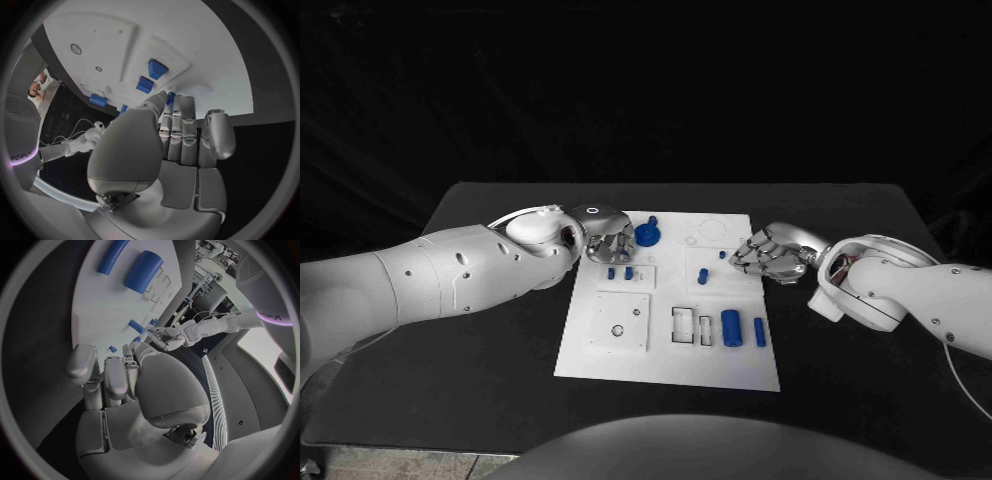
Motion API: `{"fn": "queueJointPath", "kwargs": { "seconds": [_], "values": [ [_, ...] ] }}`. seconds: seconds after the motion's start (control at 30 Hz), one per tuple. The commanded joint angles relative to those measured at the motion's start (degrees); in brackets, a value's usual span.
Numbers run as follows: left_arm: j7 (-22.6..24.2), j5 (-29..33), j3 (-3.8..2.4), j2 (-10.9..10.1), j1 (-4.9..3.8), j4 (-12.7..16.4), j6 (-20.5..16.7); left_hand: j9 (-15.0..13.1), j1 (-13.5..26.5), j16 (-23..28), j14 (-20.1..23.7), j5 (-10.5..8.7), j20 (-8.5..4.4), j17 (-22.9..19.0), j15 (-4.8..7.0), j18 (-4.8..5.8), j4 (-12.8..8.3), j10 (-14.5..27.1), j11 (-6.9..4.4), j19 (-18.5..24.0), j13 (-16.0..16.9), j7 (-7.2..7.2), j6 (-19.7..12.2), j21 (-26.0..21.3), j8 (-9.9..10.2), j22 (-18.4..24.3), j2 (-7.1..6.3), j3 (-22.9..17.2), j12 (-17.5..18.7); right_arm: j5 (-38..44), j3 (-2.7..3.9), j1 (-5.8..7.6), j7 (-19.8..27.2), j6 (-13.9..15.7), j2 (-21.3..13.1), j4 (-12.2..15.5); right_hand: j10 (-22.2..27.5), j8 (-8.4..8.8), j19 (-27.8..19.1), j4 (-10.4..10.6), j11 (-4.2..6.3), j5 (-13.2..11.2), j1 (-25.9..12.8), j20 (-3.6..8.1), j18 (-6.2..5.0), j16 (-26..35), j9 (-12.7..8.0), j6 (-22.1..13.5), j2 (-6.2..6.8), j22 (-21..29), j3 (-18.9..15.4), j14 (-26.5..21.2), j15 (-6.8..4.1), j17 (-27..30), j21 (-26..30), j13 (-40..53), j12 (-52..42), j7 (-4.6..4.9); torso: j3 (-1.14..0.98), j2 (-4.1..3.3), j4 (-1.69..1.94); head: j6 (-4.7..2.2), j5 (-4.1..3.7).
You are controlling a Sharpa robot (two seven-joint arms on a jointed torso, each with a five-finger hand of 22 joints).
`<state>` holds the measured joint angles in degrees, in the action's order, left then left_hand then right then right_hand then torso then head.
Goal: Assemble the parts on the task board
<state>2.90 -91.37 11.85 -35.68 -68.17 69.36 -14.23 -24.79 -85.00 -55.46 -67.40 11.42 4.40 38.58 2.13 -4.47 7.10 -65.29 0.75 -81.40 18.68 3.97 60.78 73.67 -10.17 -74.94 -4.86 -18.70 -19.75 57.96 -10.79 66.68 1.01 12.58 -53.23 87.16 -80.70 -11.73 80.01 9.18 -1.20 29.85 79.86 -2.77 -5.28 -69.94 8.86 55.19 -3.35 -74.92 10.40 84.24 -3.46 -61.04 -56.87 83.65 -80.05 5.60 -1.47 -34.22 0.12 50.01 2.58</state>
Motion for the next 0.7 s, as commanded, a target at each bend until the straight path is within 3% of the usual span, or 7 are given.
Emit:
{"fn": "queueJointPath", "kwargs": {
  "seconds": [0.03,0.37,0.7],
  "values": [
    [-0.37,0.02,0.06,0.07,0.08,-0.17,-0.43,0.1,0.11,0.16,-0.51,0.38,-0.14,-0.05,-0.02,0.85,0.14,-0.17,0.08,-0.15,0.14,0.05,-0.5,-0.07,0.32,-10.27,0.76,-0.43,0.03,-0.06,0.0,-0.07,0.14,-0.89,0.04,-0.06,0.11,0.25,-0.35,0.09,0.48,0.33,0.44,-0.12,-0.9,0.22,-0.07,0.48,-0.05,-5.84,0.34,0.73,0.14,0.05,0.35,-10.68,0.25,0.03,0.0,-0.01,-0.03,-0.01,-0.09],
    [-1.13,0.06,0.06,0.1,0.09,-0.24,-0.38,1.31,0.45,0.18,-0.69,0.61,-0.15,-0.28,-0.03,0.87,0.21,0.03,0.05,-0.26,0.75,-0.3,-4.18,0.0,2.63,-10.31,0.3,-1.38,0.46,-0.06,0.0,-0.09,0.07,-0.98,-0.02,-0.07,0.11,0.25,-0.35,0.09,0.48,0.33,0.44,-0.12,-0.9,0.22,-0.07,0.48,-0.05,-5.84,0.34,0.73,0.14,0.05,0.35,-10.68,0.25,0.03,0.01,-0.01,0.0,-0.01,-0.11],
    [-1.41,0.06,0.06,0.04,0.09,-0.23,0.15,1.52,0.57,0.28,-0.62,0.55,-0.16,-0.46,-0.01,0.85,0.24,0.03,0.05,-0.22,0.89,-0.45,-4.68,-0.08,2.96,-10.28,0.08,-1.5,0.52,-0.06,0.0,-0.12,-0.07,-1.2,0.04,-0.11,0.11,0.25,-0.35,0.09,0.48,0.33,0.44,-0.12,-0.9,0.22,-0.07,0.48,-0.05,-5.84,0.34,0.73,0.14,0.05,0.35,-10.68,0.25,0.03,0.0,-0.01,-0.01,-0.01,-0.03]
  ]
}}
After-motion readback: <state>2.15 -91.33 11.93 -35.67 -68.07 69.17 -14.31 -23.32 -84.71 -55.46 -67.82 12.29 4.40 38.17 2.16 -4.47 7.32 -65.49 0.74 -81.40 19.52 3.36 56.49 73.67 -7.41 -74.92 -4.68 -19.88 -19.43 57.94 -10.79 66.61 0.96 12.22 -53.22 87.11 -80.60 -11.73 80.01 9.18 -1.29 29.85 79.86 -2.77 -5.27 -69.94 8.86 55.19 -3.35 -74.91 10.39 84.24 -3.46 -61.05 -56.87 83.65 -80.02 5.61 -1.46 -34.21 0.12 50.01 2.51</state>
